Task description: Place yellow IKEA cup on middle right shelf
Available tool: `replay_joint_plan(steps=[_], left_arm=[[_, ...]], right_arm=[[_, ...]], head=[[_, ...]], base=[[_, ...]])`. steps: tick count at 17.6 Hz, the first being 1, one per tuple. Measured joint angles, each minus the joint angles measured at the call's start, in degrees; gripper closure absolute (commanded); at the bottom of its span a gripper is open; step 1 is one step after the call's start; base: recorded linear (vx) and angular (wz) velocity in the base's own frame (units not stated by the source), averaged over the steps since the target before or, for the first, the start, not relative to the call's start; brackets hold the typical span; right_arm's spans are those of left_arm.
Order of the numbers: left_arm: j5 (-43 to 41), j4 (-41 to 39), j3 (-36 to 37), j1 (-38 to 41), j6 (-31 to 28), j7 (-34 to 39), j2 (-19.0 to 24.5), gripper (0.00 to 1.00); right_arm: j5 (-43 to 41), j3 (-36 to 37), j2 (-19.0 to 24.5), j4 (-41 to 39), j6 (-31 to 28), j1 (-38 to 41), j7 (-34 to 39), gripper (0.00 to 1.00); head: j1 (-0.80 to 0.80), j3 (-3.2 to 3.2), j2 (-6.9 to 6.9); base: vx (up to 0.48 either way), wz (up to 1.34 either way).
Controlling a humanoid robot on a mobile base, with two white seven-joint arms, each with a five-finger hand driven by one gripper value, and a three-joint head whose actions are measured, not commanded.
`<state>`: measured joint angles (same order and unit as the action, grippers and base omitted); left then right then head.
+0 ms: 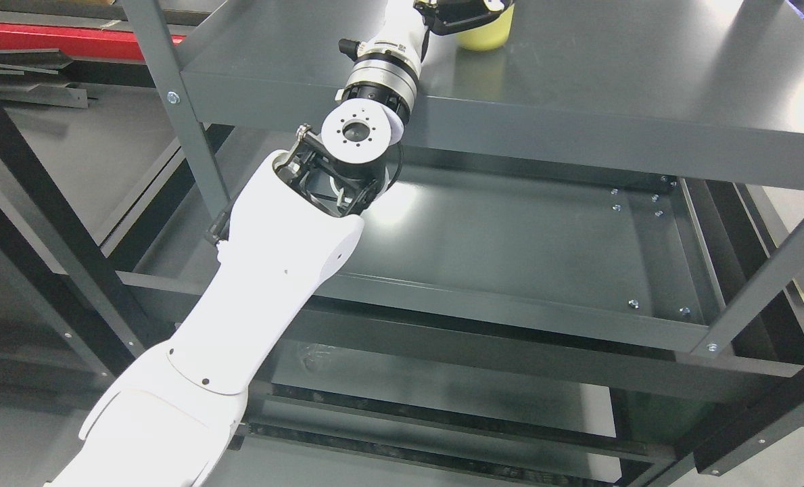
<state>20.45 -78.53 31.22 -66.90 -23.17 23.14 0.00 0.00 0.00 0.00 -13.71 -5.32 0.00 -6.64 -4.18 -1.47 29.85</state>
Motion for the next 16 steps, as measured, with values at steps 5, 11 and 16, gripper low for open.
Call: replay_joint_plan(steps=[5,11,16], left_arm=[[-0.2,-0.1,0.6,0.0,-0.3,-0.1,0.0,0.01],[-0.2,-0.5,1.0,0.2,2.8,-0.3,0.0,0.01],[-0.2,-1.1,1.1,0.3,7.5,-0.4,0.0,0.01]], right_arm=[[0.0,0.0,0.0,0.0,0.0,0.0,0.0,0.01],[0.0,0.0,0.0,0.0,0.0,0.0,0.0,0.01],[0.0,0.0,0.0,0.0,0.0,0.0,0.0,0.01]], head=[[0.0,0.0,0.0],[0.0,0.0,0.0],[0.0,0.0,0.0]], base=[[0.0,0.0],[0.0,0.0],[0.001,-0.01]])
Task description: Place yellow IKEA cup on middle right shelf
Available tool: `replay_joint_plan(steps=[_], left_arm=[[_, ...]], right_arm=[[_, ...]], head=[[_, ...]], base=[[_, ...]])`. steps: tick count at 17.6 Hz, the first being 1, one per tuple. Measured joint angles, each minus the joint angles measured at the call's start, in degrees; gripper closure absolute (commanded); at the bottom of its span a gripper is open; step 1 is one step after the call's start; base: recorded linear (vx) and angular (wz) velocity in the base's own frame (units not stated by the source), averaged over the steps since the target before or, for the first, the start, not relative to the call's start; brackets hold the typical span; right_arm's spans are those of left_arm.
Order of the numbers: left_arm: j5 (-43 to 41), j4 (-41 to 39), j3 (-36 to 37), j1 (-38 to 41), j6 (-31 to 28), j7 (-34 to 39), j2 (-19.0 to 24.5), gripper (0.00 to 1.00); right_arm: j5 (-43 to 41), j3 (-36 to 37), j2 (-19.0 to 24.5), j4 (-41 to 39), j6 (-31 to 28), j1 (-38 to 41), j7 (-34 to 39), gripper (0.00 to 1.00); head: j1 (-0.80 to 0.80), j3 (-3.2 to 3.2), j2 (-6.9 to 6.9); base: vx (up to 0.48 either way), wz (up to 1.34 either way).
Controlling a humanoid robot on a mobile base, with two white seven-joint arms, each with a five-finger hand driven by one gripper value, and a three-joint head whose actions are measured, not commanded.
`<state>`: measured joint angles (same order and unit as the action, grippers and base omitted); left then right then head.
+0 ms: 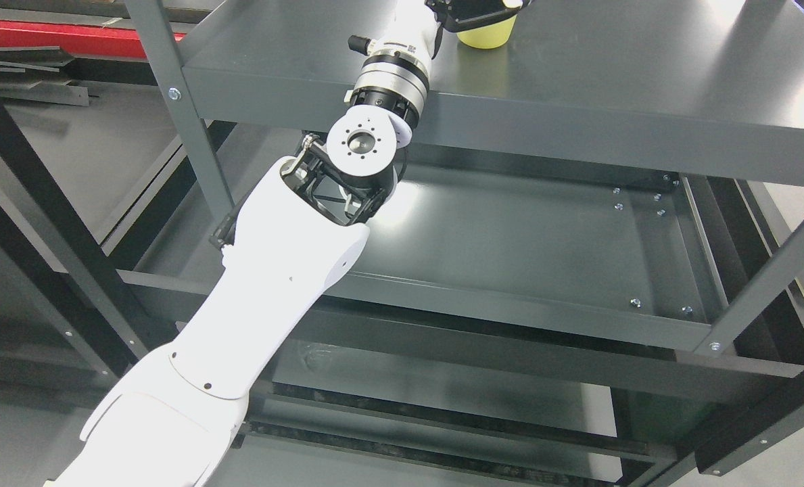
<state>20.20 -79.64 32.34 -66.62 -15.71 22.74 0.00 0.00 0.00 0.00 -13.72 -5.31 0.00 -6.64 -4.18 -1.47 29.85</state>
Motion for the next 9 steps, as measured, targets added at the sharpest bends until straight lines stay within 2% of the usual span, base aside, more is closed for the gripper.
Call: replay_joint_plan(steps=[4,9], left_arm=[[-1.7,-0.3,-0.3,0.5,5.1,0.2,0.0,0.01],[-3.5,-1.4,-1.2,2.4,8.5,0.2,0.0,0.01]], right_arm=[[0.0,0.0,0.0,0.0,0.0,0.0,0.0,0.01],[0.0,0.0,0.0,0.0,0.0,0.0,0.0,0.01]], head=[[0.0,0.0,0.0],[0.0,0.0,0.0]], base=[[0.0,0.0],[0.0,0.0]])
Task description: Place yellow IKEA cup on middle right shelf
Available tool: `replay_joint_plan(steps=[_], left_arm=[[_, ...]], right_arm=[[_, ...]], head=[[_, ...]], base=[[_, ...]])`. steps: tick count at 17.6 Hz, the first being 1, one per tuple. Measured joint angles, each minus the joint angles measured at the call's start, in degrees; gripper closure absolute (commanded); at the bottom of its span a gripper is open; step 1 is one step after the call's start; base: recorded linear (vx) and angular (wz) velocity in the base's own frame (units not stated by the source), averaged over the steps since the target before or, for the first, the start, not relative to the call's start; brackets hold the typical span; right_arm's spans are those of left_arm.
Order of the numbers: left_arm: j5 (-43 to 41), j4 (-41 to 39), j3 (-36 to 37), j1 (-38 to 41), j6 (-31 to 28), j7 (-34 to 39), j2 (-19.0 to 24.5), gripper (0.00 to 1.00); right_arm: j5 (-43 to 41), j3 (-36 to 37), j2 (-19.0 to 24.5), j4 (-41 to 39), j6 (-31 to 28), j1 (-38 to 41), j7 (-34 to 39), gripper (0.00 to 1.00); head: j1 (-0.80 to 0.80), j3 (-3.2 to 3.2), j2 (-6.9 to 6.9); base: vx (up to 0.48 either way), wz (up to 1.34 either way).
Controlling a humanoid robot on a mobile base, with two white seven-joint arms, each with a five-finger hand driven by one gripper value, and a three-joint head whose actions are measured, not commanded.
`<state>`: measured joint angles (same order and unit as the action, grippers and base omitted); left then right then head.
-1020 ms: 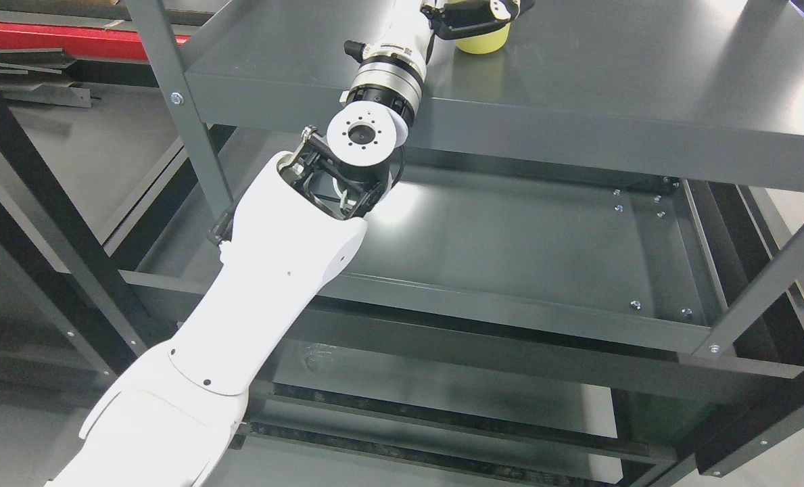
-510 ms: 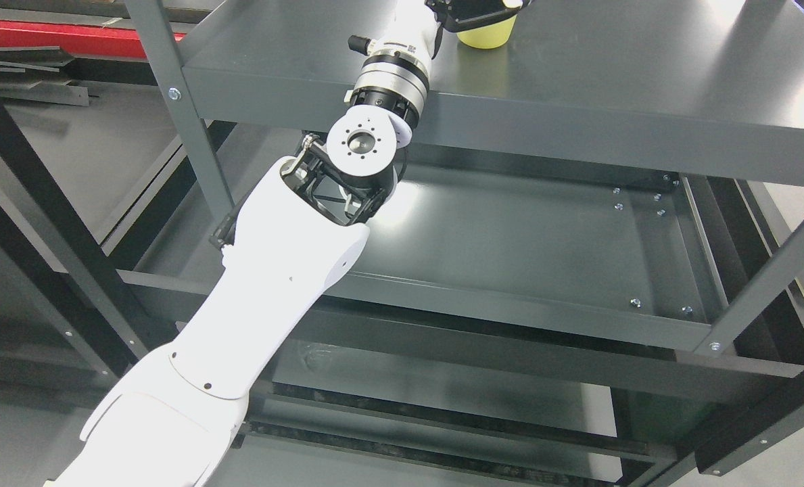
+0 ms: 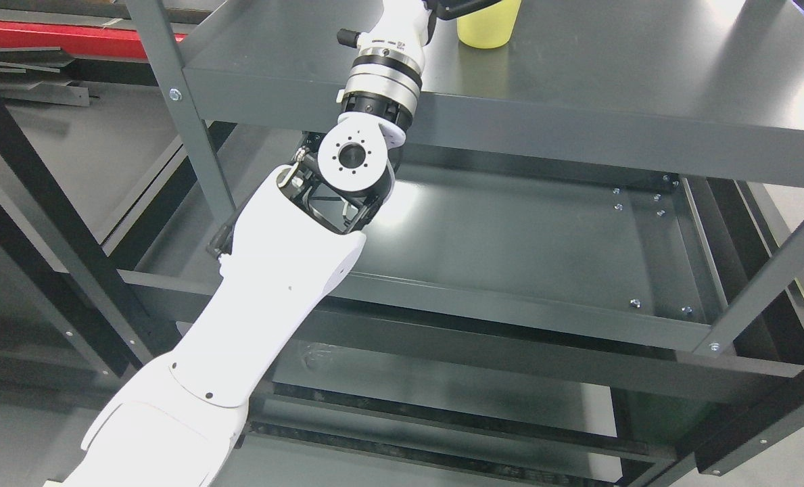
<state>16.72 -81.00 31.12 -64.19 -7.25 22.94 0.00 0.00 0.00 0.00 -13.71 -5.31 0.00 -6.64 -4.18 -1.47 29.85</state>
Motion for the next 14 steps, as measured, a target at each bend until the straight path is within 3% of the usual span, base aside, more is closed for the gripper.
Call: replay_joint_plan(steps=[8,14], left_arm=[[-3.1,-2.9,-1.2,4.1,10.8,0.0,0.0,0.01],[-4.5,-6.1,-1.6,7.9,14.8,-1.2,0.0,0.01]], right_arm=[[0.0,0.0,0.0,0.0,0.0,0.0,0.0,0.01],[0.0,0.0,0.0,0.0,0.0,0.0,0.0,0.01]], head=[[0.0,0.0,0.0],[0.0,0.0,0.0]], base=[[-0.026,0.03],[-0.076,0.1]])
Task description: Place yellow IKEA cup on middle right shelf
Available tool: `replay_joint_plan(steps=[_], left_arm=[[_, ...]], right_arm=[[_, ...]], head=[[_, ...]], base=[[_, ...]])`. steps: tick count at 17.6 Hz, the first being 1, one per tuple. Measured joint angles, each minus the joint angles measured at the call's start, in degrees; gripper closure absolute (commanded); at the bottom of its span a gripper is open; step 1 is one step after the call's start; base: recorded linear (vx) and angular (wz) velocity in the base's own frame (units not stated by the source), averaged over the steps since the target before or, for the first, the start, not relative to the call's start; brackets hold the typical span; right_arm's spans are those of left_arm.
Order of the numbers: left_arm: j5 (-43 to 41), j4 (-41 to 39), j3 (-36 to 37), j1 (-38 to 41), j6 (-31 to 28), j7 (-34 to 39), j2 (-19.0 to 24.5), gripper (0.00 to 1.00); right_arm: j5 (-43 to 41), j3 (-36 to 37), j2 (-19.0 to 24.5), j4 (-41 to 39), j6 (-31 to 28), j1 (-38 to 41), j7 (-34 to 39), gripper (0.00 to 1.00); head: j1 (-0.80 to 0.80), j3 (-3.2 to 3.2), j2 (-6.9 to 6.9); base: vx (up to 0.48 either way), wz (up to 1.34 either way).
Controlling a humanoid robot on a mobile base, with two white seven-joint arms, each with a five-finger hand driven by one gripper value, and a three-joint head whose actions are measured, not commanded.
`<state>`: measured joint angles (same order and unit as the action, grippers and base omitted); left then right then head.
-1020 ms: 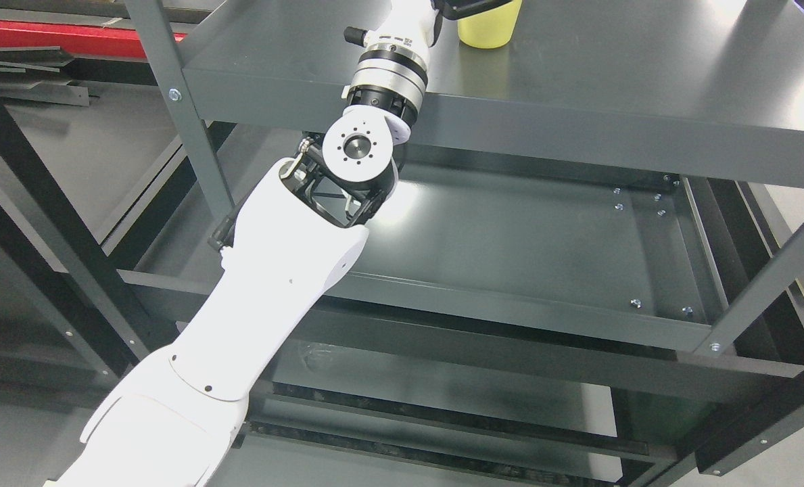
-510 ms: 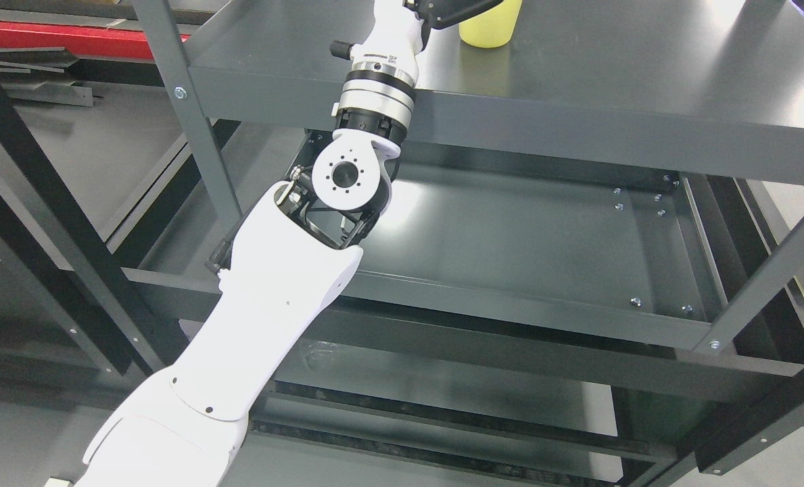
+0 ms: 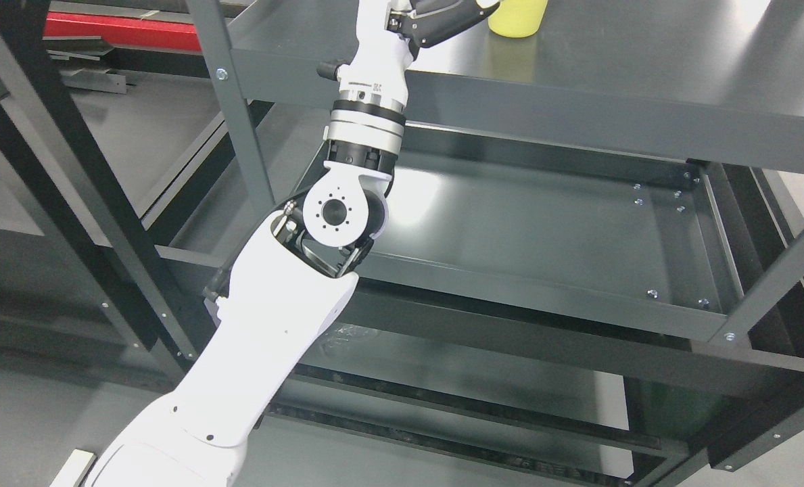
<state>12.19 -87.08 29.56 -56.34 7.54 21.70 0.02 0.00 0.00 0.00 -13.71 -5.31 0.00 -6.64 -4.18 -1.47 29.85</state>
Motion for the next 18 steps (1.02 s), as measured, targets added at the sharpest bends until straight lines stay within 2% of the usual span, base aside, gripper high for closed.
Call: replay_joint_plan(steps=[3,8,15,18], left_arm=[[-0.3,-2.3,0.1,2.4,3.6,-2.4,0.7,0.01],[-0.5,-6.0,0.8,9.7,13.5,-11.2,2.8,0.01],[-0.6,-9.6,1.2,28.7,21.1,-15.2,4.9,0.01],[-0.7,-9.9,0.6,37.3,21.8,-15.5,5.2,0.03]], right_arm=[[0.0,0.0,0.0,0.0,0.0,0.0,0.0,0.01],[0.0,0.0,0.0,0.0,0.0,0.0,0.0,0.01],[0.0,0.0,0.0,0.0,0.0,0.0,0.0,0.01],[0.0,0.0,0.0,0.0,0.0,0.0,0.0,0.01]], head=[[0.0,0.0,0.0],[0.0,0.0,0.0],[0.0,0.0,0.0],[0.0,0.0,0.0]], base=[[-0.08,0.04],[-0.072,-0.16],[-0.098,-0.29],[-0.096,-0.15]])
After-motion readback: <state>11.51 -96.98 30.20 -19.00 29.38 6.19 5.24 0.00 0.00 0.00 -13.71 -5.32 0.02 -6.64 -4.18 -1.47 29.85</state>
